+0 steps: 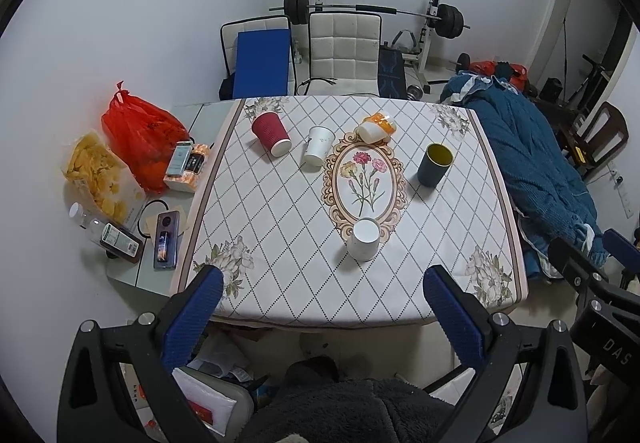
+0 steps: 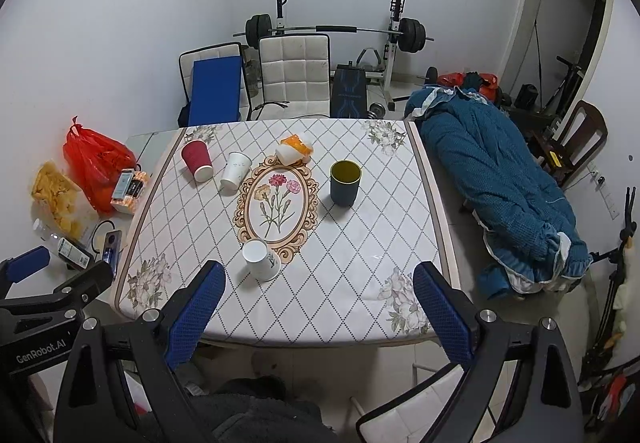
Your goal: Flip cup upside down
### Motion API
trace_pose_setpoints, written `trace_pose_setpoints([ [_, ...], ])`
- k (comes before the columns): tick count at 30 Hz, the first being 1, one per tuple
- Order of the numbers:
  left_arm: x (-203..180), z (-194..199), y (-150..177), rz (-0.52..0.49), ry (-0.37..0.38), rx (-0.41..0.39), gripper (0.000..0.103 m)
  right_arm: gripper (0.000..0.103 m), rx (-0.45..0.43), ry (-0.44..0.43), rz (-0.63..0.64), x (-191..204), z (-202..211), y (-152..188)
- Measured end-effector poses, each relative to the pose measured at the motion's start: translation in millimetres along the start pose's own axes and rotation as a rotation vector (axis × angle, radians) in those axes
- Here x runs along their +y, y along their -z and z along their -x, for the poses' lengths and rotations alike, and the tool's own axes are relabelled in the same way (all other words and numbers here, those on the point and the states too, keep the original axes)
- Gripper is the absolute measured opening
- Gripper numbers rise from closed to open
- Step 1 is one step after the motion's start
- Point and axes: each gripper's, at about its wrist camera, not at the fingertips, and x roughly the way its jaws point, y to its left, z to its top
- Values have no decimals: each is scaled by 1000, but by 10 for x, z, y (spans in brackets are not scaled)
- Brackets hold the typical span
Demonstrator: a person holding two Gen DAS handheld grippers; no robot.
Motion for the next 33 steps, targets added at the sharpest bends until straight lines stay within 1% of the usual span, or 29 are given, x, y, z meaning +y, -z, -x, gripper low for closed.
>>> trace_pose_setpoints([
  [13,63,28,-50,9,-17,-7,102,97,6,-40,-5,13,-41,-2],
  [23,78,21,-67,5,-17,-8,103,98,19,-64,-5,64,-54,-15],
  [33,148,30,-69,26,-19,-15,103,98,12,-51,-3,77,-39,-14],
])
